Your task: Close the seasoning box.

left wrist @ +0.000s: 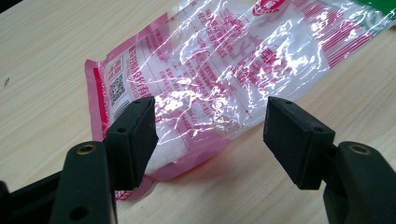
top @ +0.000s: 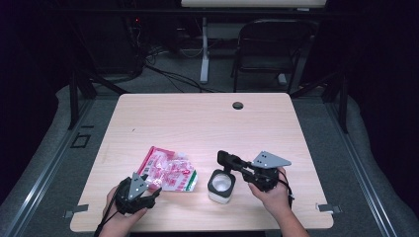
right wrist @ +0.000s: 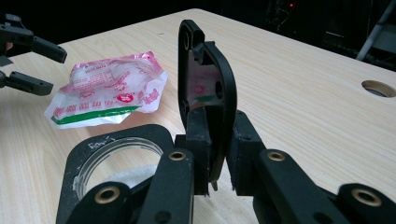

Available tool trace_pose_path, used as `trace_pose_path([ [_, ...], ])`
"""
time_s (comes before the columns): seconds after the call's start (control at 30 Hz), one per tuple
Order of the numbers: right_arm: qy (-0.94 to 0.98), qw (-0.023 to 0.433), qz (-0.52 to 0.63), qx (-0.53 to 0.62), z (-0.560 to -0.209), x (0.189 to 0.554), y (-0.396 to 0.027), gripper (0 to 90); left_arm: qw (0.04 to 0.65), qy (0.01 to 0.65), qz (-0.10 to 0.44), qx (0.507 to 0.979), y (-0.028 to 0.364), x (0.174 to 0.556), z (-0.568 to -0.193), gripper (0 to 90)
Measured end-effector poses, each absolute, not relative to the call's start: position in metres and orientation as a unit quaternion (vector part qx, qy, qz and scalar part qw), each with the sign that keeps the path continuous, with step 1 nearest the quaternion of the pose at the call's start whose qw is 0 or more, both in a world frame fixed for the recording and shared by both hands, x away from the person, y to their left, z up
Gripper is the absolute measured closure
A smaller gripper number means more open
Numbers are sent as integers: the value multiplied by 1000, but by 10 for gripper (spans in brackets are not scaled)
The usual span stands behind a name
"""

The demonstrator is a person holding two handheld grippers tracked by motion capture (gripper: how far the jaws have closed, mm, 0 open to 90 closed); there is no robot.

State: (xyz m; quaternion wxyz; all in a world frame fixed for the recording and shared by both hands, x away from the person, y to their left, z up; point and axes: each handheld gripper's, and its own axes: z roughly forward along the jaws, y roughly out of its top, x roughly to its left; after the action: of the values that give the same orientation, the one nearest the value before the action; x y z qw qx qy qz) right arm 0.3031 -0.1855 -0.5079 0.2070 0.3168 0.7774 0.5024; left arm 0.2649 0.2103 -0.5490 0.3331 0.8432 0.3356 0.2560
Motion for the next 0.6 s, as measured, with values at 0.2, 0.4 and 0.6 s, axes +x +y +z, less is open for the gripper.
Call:
trace_pose_path([
  [0.2,779,207,501,314,-508,302,-185,814,335,336,256,842,210,265,-549,346],
  [0.4,780,208,501,312,-507,300,-184,822,335,334,256,843,209,265,-549,348],
  [0.6,785,216,494,305,-506,297,-184,828,338,335,256,841,209,265,-549,349],
])
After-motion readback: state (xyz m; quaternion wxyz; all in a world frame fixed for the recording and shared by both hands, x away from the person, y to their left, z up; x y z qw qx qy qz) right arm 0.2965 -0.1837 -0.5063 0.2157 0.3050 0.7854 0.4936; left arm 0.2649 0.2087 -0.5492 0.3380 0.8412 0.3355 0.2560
